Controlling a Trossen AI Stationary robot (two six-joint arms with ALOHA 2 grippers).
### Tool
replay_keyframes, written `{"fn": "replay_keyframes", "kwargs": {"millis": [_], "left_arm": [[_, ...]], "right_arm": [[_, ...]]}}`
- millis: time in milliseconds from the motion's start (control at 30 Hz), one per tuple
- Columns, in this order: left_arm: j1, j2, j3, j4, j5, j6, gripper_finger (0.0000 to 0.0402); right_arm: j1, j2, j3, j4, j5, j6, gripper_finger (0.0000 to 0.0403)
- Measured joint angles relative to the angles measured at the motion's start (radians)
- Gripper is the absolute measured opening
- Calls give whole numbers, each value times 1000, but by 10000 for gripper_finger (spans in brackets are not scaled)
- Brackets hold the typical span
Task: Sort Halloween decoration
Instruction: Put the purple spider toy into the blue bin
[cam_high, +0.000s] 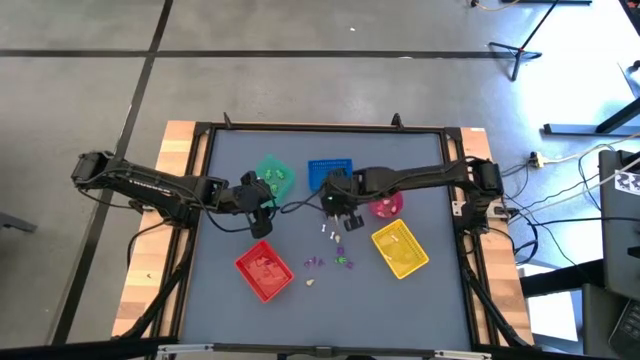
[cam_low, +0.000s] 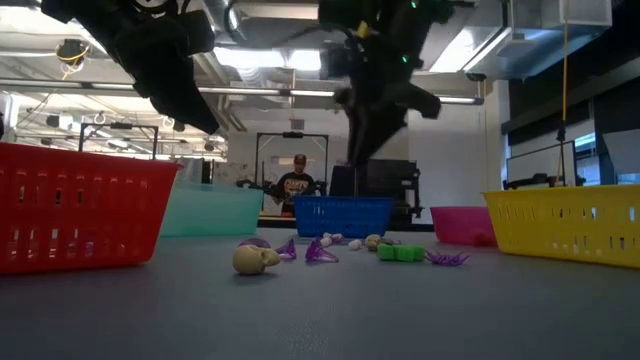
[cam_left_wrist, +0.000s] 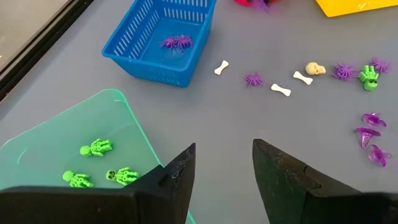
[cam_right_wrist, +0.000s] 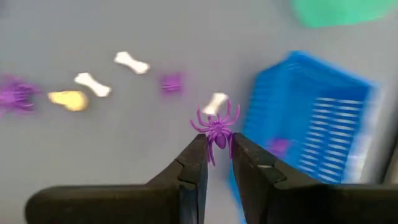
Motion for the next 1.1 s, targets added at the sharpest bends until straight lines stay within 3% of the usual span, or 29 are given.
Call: {"fn": "replay_keyframes", "kwargs": {"millis": [233,333,467,767,1100], "left_arm": [[0,0,0,0,0,0,144],[0,0,0,0,0,0,144],[0,0,0,3,0,0,144],[0,0,0,10,0,0,144],[0,0,0,11,0,0,144]], "right_arm": [[-6,-1,105,-70,169,-118,68],[-23,-1,113,-68,177,-164,69],[-68,-1,113,-66,155,-174,69],[-169,24,114,-52,-45,-171,69],[-191,30,114,-40,-58,-116,70]]}}
